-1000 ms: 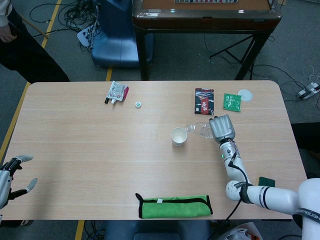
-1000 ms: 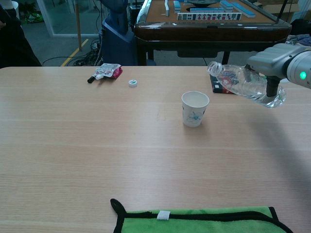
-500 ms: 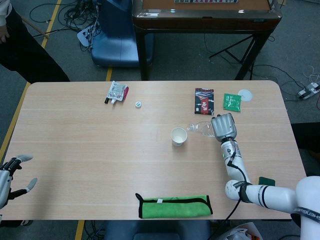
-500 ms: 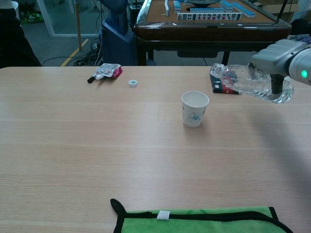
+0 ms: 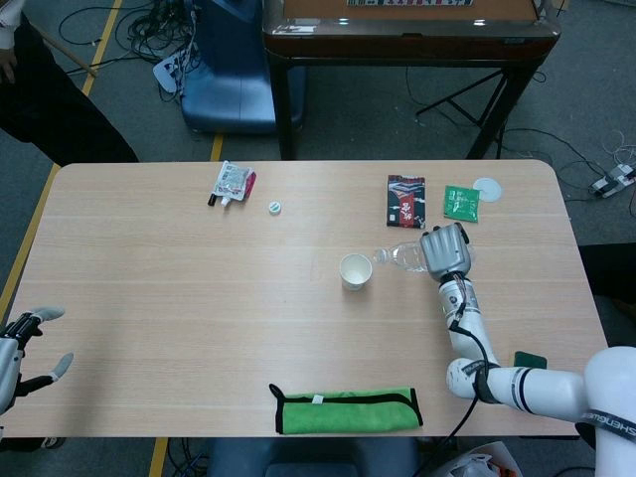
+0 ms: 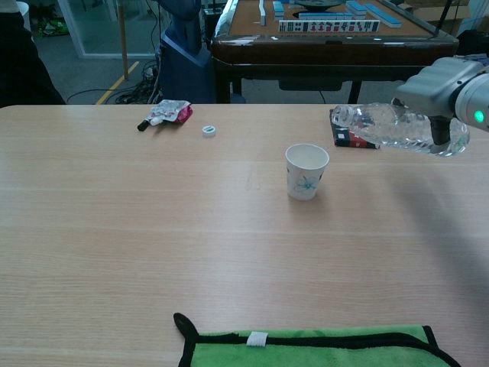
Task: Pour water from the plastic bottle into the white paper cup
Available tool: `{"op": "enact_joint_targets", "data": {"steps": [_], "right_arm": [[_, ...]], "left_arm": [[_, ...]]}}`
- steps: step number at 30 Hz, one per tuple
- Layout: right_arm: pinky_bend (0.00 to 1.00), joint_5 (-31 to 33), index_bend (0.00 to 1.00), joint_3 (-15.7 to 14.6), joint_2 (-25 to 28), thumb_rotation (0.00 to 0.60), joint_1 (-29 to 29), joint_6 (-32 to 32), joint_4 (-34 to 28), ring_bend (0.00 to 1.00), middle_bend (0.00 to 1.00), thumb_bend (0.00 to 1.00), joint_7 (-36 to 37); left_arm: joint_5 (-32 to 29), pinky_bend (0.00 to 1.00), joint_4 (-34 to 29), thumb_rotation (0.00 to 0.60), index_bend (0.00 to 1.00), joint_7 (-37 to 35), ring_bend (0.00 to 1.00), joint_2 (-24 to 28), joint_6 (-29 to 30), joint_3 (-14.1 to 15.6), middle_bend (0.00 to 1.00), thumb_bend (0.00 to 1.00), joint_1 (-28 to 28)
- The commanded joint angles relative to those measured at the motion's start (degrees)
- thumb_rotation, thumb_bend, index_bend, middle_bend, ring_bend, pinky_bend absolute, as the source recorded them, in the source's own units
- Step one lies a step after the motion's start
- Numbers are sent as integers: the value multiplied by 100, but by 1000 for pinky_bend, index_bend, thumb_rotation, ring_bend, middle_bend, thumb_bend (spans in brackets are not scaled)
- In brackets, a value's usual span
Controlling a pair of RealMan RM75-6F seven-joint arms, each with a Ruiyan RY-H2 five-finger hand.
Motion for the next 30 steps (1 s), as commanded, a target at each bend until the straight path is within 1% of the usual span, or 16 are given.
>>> {"op": "enact_joint_targets", "data": {"steps": [1,15,30], "right_arm": [[501,-7,574,-32,9,600,19,45,-14,489,607,334,-67],[507,59,579,-120,5,600,84,164,-57,492,611,337,-386],[508,187,579,-143,-42,600,211,262,-74,493,612,339,-748]], "left_arm": [[-1,593,-1,600,300,1,415,-1,-2,-1,293,213,-1],[-4,593,-4,600,300,-2,415,1,0,-8,293,213,-3],[-7,593,-15,600,300,-20,415,16,9,-12,293,213,4]]}}
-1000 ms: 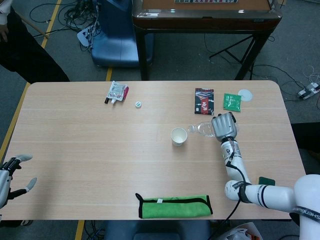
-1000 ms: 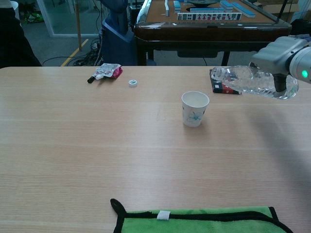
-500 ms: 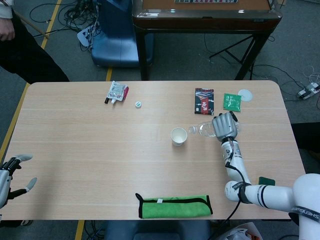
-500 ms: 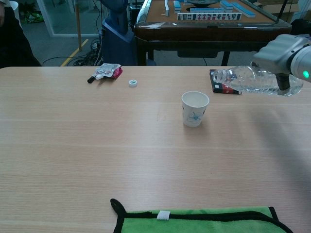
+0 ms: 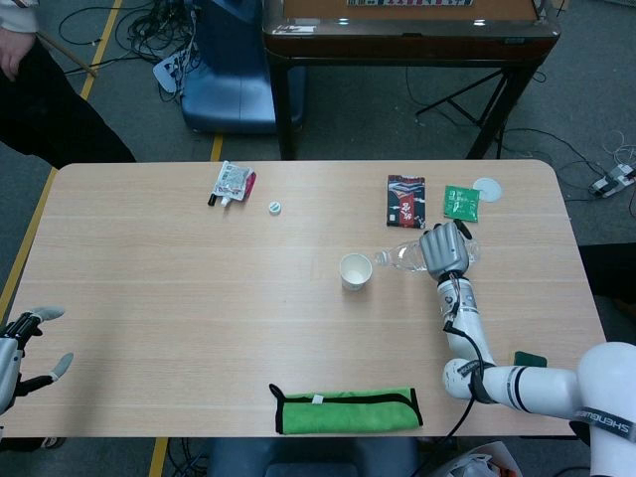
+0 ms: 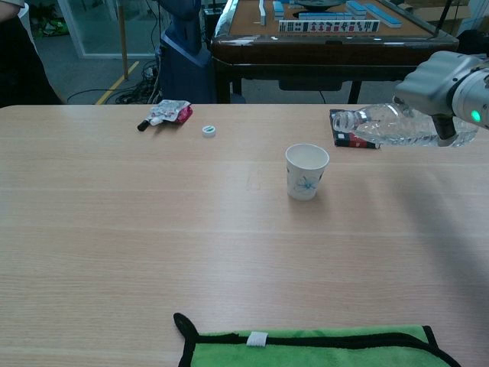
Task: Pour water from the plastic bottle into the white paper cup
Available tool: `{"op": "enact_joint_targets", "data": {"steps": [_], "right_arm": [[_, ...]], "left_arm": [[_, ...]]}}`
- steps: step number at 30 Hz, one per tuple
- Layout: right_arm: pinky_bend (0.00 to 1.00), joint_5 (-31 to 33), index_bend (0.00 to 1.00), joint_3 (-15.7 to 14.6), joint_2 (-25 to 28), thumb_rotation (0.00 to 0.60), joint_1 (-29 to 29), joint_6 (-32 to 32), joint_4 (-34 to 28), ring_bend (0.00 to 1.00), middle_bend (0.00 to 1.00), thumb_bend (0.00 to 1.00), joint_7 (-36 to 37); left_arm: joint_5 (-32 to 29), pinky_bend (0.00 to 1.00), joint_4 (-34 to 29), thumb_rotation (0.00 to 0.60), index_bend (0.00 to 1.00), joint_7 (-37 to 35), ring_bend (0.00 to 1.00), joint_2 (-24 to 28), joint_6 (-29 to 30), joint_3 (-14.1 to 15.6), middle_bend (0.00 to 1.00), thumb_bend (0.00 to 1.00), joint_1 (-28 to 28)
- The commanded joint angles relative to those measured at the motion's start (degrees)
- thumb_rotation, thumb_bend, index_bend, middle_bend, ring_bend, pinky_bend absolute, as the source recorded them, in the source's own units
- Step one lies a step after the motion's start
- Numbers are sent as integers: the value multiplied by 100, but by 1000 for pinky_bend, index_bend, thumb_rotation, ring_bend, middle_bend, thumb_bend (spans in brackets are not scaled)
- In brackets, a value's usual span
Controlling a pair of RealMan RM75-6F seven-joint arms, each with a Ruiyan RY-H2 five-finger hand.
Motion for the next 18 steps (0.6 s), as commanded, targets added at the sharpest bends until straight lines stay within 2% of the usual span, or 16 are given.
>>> {"op": "enact_joint_targets", "data": {"steps": [1,18], "right_arm": [[509,-3,580,-12,-17,600,17,12,2,493,612,340,-39],[511,42,585,-61,-128,600,101,222,61,497,615,344,-411]], "left_arm": [[-3,593,0,600,300,-2,415,3,1,-2,293,213,1],[-12,593,-8,600,300,-10,415,17,5,-8,293,213,5]]}}
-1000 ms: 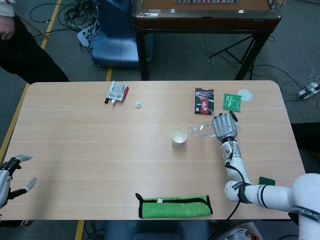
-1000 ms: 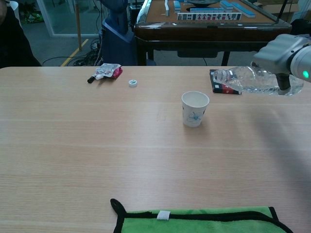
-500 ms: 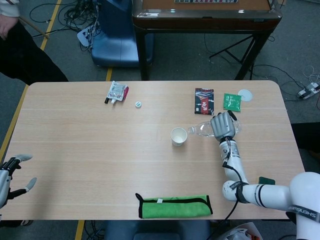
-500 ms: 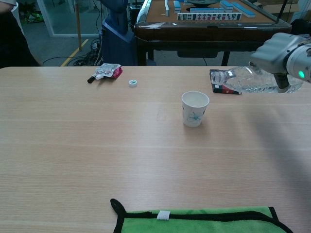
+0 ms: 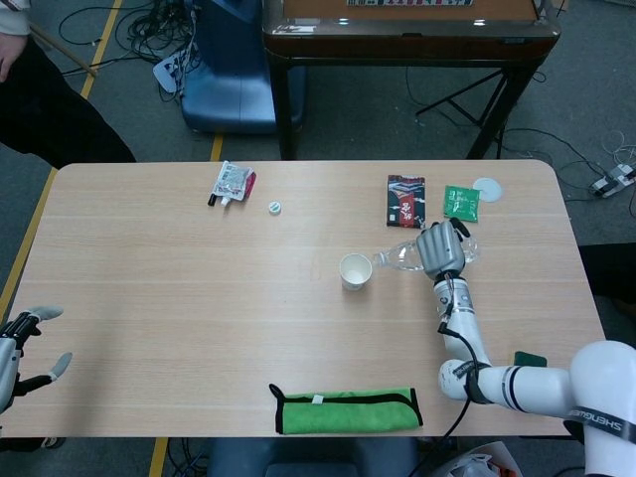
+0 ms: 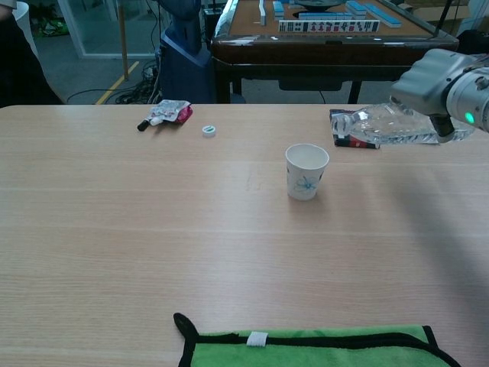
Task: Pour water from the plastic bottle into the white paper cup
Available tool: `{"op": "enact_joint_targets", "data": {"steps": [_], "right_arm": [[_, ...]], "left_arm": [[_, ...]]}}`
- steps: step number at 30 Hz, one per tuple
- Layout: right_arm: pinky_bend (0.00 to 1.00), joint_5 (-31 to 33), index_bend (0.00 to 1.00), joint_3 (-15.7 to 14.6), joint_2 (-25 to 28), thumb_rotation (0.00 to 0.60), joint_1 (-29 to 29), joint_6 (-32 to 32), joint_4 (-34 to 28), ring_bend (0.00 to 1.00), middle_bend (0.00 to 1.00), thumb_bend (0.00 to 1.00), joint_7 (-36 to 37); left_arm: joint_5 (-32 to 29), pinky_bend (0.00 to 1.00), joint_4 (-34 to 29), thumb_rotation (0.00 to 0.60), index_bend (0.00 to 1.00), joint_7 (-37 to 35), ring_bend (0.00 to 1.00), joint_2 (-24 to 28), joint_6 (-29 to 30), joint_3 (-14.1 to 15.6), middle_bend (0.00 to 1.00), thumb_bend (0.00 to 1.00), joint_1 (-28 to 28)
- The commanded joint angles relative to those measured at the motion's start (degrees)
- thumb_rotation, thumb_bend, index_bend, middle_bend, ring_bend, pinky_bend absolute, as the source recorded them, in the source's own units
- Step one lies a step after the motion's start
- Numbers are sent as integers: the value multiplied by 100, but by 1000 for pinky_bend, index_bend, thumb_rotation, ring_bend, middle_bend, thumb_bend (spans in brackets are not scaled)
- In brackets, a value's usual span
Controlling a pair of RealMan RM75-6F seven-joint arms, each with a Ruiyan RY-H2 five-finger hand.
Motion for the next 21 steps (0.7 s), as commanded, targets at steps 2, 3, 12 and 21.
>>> {"op": "enact_joint_targets", "data": {"steps": [2,3,12,21], "right_arm": [[511,51,585,-1,-47,600,17,85,30,497,616,344,-108],[511,61,585,1,-53,600,18,97,32,498,616,344,-127],[512,149,585,5,-99,600,47,194,40,498,616,345,-350],[516,220,586,8,-133,600,90,323,29,500,618,345,-602]], "left_arm": [[-1,593,-2,600,300,-2,415,2,3,-2,293,213,1],[-1,593,-2,600,300,-2,415,3,5,-3,293,213,2],[-2,593,-2,600,300,-5,415,7,6,-6,293,213,2],[-5,593,-9,600,300,-11,415,16,14,-8,293,213,7]]}}
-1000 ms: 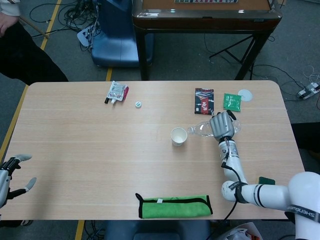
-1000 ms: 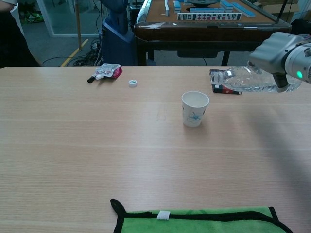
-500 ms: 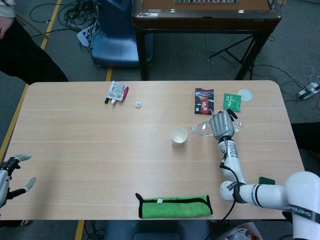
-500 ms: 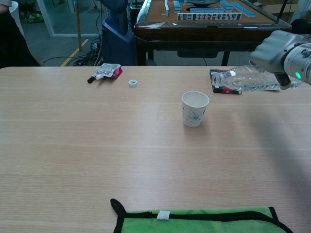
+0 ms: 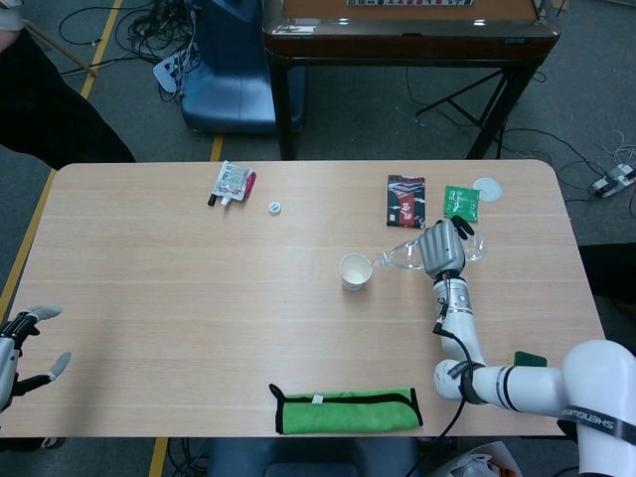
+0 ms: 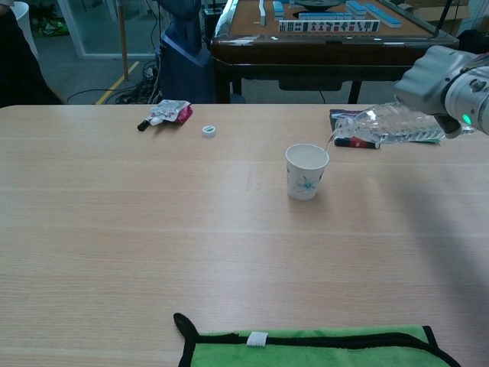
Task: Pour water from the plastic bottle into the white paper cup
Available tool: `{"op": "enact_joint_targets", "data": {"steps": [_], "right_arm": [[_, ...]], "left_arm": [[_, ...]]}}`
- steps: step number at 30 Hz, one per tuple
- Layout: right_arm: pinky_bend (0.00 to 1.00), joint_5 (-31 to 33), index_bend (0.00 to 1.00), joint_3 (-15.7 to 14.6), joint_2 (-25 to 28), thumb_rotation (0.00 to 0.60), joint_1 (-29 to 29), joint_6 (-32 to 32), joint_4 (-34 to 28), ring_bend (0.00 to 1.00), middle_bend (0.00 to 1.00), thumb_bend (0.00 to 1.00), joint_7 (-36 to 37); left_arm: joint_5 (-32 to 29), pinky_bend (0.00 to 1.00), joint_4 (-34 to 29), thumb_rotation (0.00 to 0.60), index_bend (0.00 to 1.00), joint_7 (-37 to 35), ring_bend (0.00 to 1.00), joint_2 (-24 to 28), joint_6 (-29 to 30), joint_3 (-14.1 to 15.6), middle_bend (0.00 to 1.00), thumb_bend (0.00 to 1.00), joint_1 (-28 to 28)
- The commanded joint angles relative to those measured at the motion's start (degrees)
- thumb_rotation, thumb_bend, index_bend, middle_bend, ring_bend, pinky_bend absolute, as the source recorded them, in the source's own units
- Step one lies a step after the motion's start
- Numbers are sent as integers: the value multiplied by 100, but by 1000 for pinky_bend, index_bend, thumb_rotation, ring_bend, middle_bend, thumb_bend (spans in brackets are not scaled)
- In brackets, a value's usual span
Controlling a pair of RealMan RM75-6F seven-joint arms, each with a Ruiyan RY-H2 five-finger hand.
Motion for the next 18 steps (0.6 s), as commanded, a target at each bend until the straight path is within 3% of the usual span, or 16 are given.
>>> {"op": "enact_joint_targets", "data": {"steps": [1,18], "right_arm": [[517,11,587,4,-12,600,10,38,-3,501,618,345,-51],[520,69,587,51,-52,600,25,108,-15,501,619,345,-230]], "left_arm": [[1,593,-1,600,300,-1,415,2,-1,2,293,213,1],[-1,593,-2,600,300,-5,415,4,3,-2,293,213,3]]}}
